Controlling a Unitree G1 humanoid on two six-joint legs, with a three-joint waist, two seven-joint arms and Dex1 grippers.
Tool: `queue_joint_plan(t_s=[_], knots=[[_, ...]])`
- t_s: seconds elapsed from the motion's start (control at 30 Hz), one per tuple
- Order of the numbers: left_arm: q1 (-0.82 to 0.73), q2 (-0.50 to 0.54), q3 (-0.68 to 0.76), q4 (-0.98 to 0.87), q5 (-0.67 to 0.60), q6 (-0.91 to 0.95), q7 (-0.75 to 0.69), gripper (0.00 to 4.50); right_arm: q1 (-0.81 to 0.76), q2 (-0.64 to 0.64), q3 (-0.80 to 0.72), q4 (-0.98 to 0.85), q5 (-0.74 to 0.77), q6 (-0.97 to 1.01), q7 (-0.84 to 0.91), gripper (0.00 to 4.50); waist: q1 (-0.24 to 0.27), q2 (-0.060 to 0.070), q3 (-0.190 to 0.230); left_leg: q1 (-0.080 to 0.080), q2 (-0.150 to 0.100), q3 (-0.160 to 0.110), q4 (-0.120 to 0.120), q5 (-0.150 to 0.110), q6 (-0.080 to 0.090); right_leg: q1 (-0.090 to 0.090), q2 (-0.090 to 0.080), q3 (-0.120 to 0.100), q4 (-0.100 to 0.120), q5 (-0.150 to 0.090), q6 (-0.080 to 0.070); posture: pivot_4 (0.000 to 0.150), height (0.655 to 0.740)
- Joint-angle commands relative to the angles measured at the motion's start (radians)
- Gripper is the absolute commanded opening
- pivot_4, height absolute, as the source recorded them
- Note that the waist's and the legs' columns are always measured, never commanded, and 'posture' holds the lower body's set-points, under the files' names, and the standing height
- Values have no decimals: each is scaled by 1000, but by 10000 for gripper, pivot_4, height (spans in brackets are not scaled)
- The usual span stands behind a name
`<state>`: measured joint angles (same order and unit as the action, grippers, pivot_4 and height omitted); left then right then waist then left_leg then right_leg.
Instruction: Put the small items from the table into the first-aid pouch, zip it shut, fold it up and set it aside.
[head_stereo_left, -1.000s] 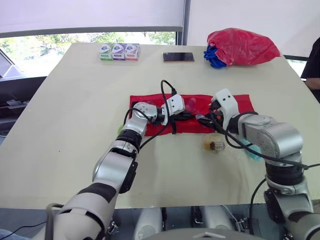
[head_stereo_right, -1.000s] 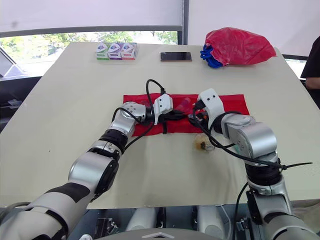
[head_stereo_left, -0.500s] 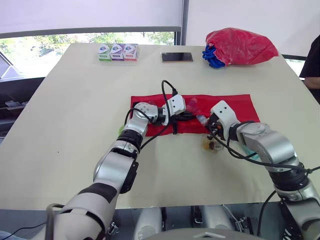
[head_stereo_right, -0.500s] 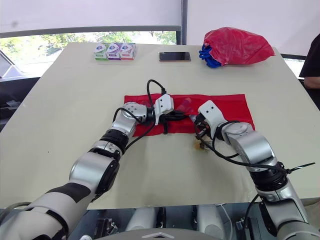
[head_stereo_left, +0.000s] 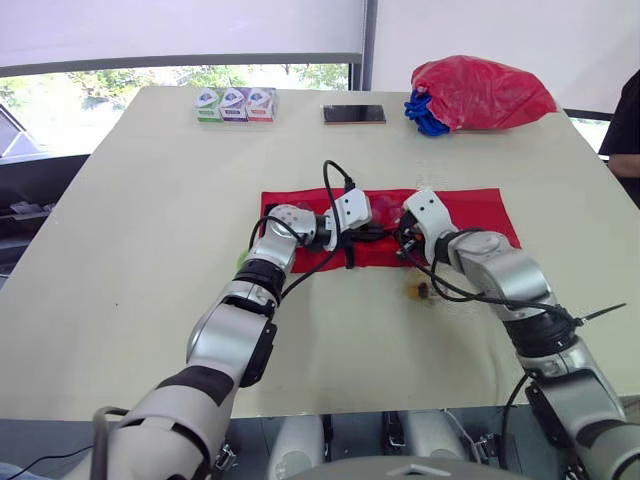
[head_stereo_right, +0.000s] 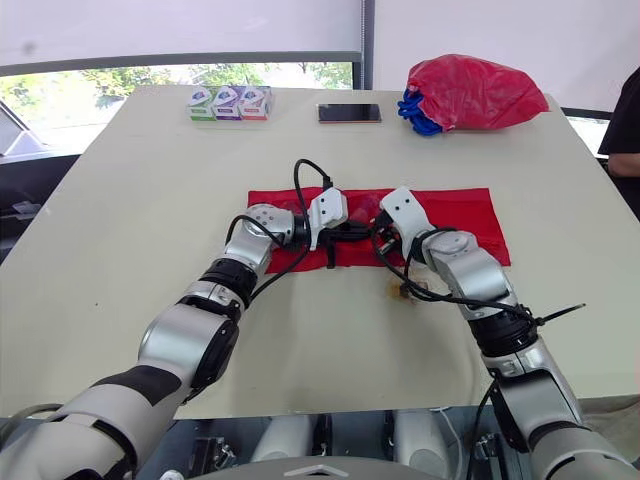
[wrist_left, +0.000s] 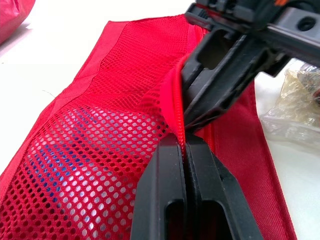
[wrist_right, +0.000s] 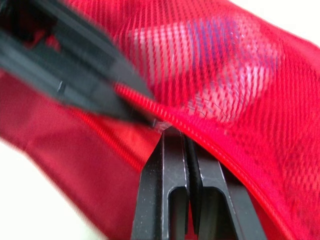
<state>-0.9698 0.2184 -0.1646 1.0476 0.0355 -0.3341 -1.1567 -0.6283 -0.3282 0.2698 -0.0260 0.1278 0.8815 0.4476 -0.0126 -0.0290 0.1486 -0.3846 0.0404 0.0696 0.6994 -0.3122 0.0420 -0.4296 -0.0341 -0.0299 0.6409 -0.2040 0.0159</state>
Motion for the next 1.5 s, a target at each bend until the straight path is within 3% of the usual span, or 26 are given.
queue_joint_plan(t_s=[0.03, 0.33, 0.63, 0.73, 0.87, 1.1, 1.2, 1.23, 1.4, 1.43, 1.5], knots=[[2, -3, 5, -41, -13, -2, -6, 0, -41, 30, 10, 50, -48, -112, -27, 998, -1, 0, 0, 0, 0, 0, 0, 0, 0, 0, 0, 0, 0, 0, 0, 1500, 7400], [2, 8, 10, -38, -12, -1, 4, 0, -9, 39, -7, 22, -48, -150, 10, 998, -1, 0, 0, 0, 0, 0, 0, 0, 0, 0, 0, 0, 0, 0, 0, 1500, 7400], [-13, 17, 18, -14, -13, -2, 19, 0, 160, -105, -114, -379, 107, 5, 143, 998, 2, 0, 0, -1, 0, 0, 0, 0, 0, 0, 0, 0, 0, 0, 0, 1500, 7400], [-12, 14, 23, -13, -19, -6, 22, 0, 246, -170, -210, -499, 190, 53, 186, 998, 3, 0, 0, 0, 0, 0, 0, 0, 0, 0, 0, 0, 0, 0, 0, 1500, 7400], [-7, 11, 32, -15, -43, 23, -22, 0, 424, -233, -398, -608, 314, -41, 283, 998, 9, 0, 0, -1, 0, -1, 0, 0, 0, 0, 0, 0, -1, 0, 0, 1500, 7400], [-12, 18, 31, -12, -42, 22, -28, 0, 749, -352, -753, -574, 438, -336, 572, 998, 11, -1, 0, 2, 0, -1, 0, 0, 1, 3, 0, 1, -2, -3, 5, 1500, 7400], [-14, 22, 31, -6, -39, 16, -26, 0, 844, -420, -937, -508, 536, -355, 708, 15425, 11, -1, 0, 3, -1, 0, 0, -1, 1, 4, 0, 3, -2, -3, 5, 1500, 7400], [-14, 23, 31, -4, -38, 13, -26, 0, 862, -437, -978, -492, 562, -354, 732, 17461, 11, -1, 1, 4, -1, 0, 0, -1, 1, 4, 1, 3, -2, -3, 5, 1500, 7400], [-17, 28, 30, 4, -34, 6, -24, 0, 962, -560, -1196, -424, 661, -312, 874, 40200, 13, -1, 0, 4, -1, 0, 0, -1, 1, 4, 1, 5, -1, -3, 5, 1500, 7400], [-17, 29, 30, 4, -34, 5, -25, 0, 976, -574, -1217, -420, 668, -307, 888, 43080, 13, -1, 1, 4, -1, 0, 0, -1, 1, 4, 1, 5, -1, -3, 5, 1500, 7400], [-20, 30, 30, 6, -33, 5, -26, 0, 1018, -610, -1290, -405, 677, -289, 930, 43080, 16, -1, 1, 4, -1, -1, 0, -1, 1, 4, 1, 4, -1, -3, 5, 1500, 7400]])
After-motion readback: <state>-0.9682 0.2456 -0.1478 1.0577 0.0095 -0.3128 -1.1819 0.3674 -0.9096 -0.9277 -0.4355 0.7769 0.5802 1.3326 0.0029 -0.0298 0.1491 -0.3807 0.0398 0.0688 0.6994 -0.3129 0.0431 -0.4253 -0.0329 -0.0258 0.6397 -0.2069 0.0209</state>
